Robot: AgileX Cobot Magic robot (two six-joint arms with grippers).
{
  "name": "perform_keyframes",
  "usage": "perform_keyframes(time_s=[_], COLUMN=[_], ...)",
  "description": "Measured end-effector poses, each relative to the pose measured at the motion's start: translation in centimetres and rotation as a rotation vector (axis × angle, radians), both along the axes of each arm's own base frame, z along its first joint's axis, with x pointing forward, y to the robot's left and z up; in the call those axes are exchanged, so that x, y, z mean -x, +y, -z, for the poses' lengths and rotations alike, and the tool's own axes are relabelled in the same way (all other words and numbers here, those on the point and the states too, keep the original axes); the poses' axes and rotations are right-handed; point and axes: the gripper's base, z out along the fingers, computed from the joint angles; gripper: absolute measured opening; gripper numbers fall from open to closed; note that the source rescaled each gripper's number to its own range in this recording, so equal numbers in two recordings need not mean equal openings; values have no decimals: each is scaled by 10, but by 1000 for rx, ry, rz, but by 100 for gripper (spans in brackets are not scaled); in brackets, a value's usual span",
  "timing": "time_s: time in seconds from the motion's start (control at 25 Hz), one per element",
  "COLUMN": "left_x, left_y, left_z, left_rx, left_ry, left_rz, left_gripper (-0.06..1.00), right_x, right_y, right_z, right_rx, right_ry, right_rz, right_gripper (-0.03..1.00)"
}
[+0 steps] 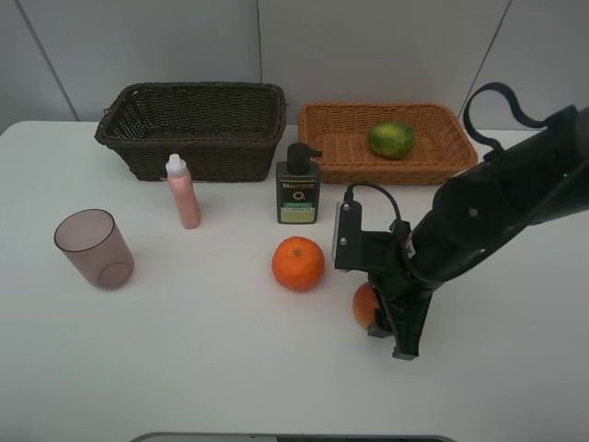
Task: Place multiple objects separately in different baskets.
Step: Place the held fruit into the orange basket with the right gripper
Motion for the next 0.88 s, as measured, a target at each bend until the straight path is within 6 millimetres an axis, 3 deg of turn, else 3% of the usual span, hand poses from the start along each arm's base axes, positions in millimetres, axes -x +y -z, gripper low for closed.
perform_keyframes(time_s=[0.28, 0.48, 0.68, 0.88], left_x=[0, 0, 0, 0], left_y=[0, 0, 0, 0], left_z=[0, 0, 0, 0], left_rx=[0, 0, 0, 0], left_ry=[0, 0, 0, 0], left_rz=[0, 0, 0, 0], left_gripper=[100, 100, 100, 100], right_x=[-18, -41, -72, -106], right_y=[15, 27, 22, 0], right_z=[-37, -67, -95, -120], right_rx=[21, -53, -135, -209], right_ry=[49, 42, -17, -80], right_rz=[13, 125, 313, 514], right_gripper=[37, 37, 37, 37])
